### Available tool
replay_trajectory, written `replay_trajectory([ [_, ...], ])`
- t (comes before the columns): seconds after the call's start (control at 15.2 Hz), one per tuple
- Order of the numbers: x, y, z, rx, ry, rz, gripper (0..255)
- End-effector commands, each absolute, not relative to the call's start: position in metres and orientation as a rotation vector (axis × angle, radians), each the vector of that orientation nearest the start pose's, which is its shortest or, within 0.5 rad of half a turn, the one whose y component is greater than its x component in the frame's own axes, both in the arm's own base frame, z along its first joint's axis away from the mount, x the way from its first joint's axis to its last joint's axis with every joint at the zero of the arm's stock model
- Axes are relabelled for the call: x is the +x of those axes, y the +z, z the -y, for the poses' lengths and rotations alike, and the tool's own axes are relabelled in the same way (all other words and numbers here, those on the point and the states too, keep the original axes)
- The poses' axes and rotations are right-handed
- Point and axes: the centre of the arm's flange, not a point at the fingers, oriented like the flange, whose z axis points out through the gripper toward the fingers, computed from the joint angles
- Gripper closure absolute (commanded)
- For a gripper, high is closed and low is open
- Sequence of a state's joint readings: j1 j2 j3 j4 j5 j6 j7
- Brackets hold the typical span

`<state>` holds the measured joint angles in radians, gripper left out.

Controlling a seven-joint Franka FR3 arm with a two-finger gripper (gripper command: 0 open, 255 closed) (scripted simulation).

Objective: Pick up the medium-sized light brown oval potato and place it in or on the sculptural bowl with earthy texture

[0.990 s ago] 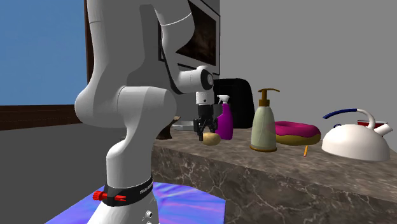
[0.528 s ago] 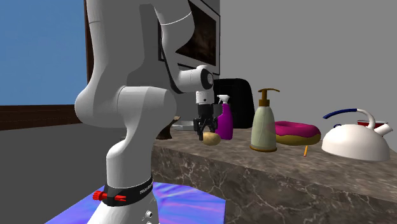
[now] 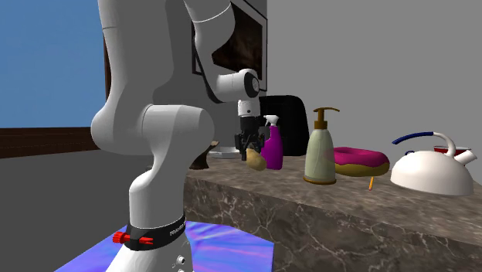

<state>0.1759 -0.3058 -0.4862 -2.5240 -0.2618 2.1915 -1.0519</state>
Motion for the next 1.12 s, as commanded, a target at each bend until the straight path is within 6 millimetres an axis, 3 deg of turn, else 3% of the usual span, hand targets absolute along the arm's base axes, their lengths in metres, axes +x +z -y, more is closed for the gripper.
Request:
replay_trajectory([
  [0.0, 0.404, 0.380, 0.137, -2.831, 0.127, 1.408, 255],
  [1.06, 0.404, 0.465, 0.137, -2.831, 0.127, 1.408, 255],
])
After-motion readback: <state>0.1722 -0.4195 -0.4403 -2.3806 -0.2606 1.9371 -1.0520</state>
